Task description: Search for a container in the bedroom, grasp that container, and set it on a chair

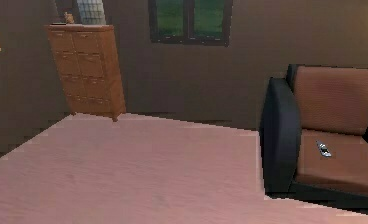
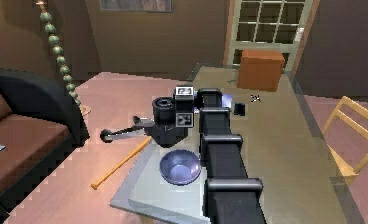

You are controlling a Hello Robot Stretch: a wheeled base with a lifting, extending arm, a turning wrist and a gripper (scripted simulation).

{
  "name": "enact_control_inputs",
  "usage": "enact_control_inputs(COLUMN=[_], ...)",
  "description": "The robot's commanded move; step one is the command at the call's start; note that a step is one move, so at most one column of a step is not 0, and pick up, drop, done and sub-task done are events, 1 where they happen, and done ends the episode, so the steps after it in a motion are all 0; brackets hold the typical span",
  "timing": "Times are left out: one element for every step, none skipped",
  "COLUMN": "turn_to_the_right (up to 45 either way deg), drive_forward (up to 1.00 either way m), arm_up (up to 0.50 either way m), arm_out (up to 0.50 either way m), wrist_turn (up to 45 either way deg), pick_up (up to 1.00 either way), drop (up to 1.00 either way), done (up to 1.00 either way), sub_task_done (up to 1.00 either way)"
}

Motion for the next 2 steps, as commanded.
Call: enact_control_inputs(turn_to_the_right=[0.0,0.0], drive_forward=[0.0,0.0], arm_up=[0.0,0.0], arm_out=[0.0,0.0], wrist_turn=[45.0,6.0], pick_up=[0.0,0.0], drop=[0.0,0.0], done=[0.0,0.0], sub_task_done=[0.0,0.0])
